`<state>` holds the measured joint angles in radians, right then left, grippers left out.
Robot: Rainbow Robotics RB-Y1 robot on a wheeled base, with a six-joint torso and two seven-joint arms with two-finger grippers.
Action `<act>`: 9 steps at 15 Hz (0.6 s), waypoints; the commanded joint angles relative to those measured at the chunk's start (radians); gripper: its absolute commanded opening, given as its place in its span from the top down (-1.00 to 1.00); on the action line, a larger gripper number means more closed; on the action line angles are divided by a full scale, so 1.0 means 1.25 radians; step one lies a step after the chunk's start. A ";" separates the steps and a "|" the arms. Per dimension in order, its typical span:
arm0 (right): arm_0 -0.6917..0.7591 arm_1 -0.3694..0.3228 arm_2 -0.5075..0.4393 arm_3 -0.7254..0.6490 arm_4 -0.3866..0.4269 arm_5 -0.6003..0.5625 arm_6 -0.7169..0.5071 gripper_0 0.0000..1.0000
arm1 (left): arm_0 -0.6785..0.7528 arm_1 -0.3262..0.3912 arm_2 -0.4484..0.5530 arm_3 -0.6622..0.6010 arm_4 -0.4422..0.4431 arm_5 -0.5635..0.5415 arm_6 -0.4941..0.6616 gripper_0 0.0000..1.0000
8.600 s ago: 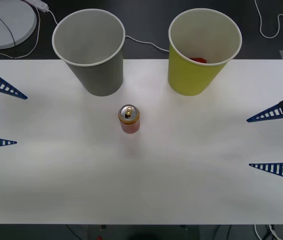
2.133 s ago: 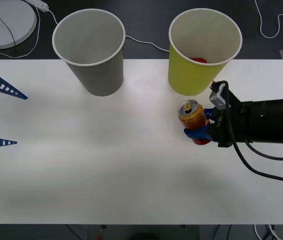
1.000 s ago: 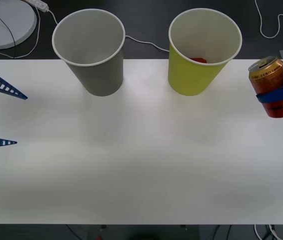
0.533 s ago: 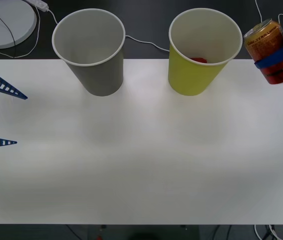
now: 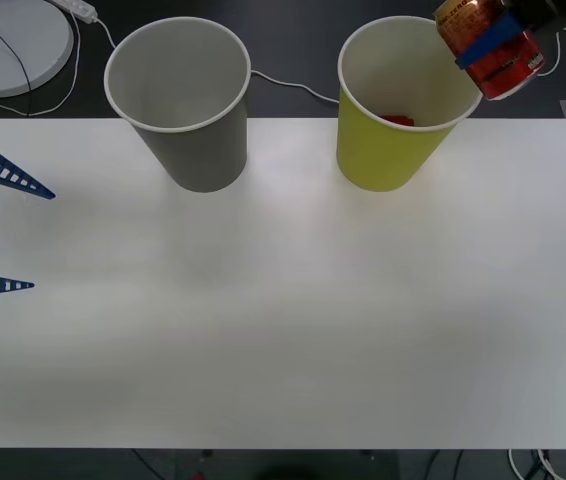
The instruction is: Put the can into the green bin and the plastic bottle into the gray bin
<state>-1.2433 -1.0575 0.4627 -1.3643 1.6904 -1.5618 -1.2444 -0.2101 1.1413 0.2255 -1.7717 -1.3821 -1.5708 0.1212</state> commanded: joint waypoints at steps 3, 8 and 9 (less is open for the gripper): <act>-0.077 0.108 0.020 0.132 0.137 0.021 0.011 1.00 | 0.000 0.000 0.000 0.000 0.000 0.000 0.000 -1.00; -0.112 0.172 0.020 0.202 0.196 0.047 0.014 1.00 | 0.000 0.000 0.000 0.000 0.000 0.000 0.000 -1.00; -0.114 0.172 0.020 0.202 0.199 0.047 0.014 1.00 | 0.000 0.000 0.000 0.000 0.000 0.000 0.000 -1.00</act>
<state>-1.3822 -0.8441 0.4879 -1.1139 1.9333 -1.5048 -1.2283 -0.2101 1.1413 0.2255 -1.7717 -1.3821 -1.5708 0.1212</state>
